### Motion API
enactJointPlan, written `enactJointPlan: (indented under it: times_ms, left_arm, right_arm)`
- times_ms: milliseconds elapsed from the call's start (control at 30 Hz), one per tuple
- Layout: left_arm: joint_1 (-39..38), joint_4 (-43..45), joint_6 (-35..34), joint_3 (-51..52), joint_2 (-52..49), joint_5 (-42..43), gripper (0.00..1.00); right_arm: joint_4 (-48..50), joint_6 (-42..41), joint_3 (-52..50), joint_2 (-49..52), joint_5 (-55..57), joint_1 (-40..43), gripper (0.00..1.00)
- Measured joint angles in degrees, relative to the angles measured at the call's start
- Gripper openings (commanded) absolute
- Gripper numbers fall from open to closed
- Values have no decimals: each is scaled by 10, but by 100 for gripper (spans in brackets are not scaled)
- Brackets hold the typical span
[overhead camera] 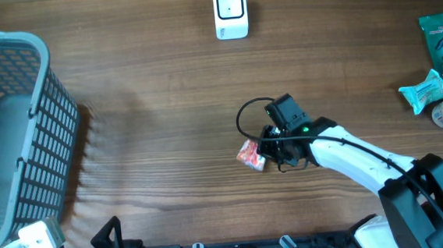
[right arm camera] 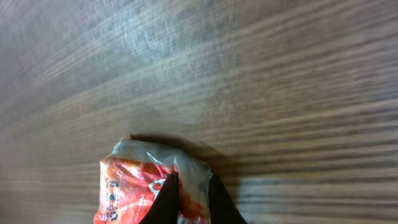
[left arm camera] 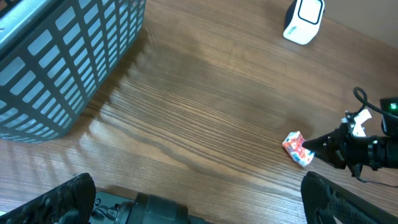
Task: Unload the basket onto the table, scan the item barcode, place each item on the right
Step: 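Grasp the tissue pack with the right gripper and lift it, then carry the tissue pack up to the white scanner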
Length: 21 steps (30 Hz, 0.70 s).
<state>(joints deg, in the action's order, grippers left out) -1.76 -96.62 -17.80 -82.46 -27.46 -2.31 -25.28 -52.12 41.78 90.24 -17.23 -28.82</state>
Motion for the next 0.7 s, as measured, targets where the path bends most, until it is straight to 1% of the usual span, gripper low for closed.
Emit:
enactJointPlan:
  times_ms: [67, 100, 133, 167, 233, 300, 400, 467, 500, 567, 600, 633, 667, 700]
  left_arm:
    - [0, 1, 0, 0, 0, 0, 100]
    - [0, 0, 0, 0, 0, 0, 100]
    - [0, 0, 0, 0, 0, 0, 100]
    - [0, 0, 0, 0, 0, 0, 100]
    - [0, 0, 0, 0, 0, 0, 100]
    - [0, 0, 0, 0, 0, 0, 100]
    - [0, 0, 0, 0, 0, 0, 100]
    - [0, 0, 0, 0, 0, 0, 100]
    - [0, 0, 0, 0, 0, 0, 100]
    - [0, 0, 0, 0, 0, 0, 100]
    - [0, 0, 0, 0, 0, 0, 100]
    - [0, 0, 0, 0, 0, 0, 100]
    - [0, 0, 0, 0, 0, 0, 100]
    - [0, 0, 0, 0, 0, 0, 100]
  right_arm:
    - [-87, 76, 19, 1, -129, 38, 4]
    - [-140, 118, 38, 1, -211, 68, 4]
    - [-186, 148, 57, 1, -284, 94, 4]
    - [-229, 169, 69, 0, -380, 123, 5]
    - [-309, 142, 74, -1, -449, 132, 4]
    - [-339, 96, 74, -1, -482, 132, 4]
    - [-341, 69, 74, -1, -493, 132, 4]
    - [-340, 69, 74, -1, -487, 132, 4]
    - [-325, 79, 74, -1, -482, 132, 4]
    - [-244, 112, 76, -1, -483, 132, 5]
    - [-220, 119, 84, -2, -478, 131, 5]
    - [-187, 126, 122, -4, -453, 124, 5]
    - [-176, 128, 149, -8, -410, 117, 5]
    - [-148, 129, 203, -15, -315, 101, 5]
